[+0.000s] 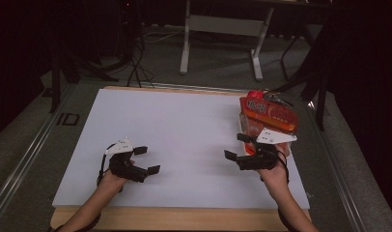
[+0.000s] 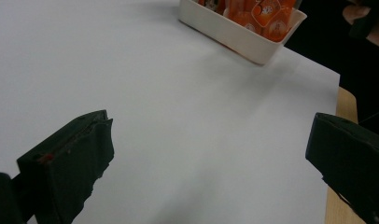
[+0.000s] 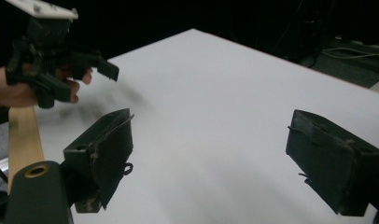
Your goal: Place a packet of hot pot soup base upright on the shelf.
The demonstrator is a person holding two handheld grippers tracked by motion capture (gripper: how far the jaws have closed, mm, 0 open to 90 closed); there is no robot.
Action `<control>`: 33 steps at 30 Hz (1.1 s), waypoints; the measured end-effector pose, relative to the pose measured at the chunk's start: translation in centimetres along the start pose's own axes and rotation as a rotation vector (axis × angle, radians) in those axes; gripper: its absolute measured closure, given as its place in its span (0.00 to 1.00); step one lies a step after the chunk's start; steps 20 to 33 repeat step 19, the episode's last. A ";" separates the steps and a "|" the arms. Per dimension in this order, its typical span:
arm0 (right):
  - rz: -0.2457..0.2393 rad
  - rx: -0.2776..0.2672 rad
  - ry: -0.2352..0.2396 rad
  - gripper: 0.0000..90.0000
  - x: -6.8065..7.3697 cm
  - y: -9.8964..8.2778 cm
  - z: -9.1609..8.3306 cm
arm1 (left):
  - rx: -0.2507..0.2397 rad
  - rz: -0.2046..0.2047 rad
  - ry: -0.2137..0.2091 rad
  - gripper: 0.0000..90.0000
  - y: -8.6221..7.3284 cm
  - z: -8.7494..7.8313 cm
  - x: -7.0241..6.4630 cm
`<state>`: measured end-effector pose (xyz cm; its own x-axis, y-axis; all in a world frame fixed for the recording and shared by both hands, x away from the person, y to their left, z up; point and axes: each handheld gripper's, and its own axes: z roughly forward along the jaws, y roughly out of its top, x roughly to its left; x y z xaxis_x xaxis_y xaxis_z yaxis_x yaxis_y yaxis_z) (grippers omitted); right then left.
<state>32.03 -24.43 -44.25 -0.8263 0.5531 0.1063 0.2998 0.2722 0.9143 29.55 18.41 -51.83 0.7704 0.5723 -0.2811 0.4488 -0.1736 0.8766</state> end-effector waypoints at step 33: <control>-0.045 0.110 -0.012 0.16 0.1 -3.1 2.1 | 0.007 0.019 -0.003 0.00 -0.5 0.2 -0.2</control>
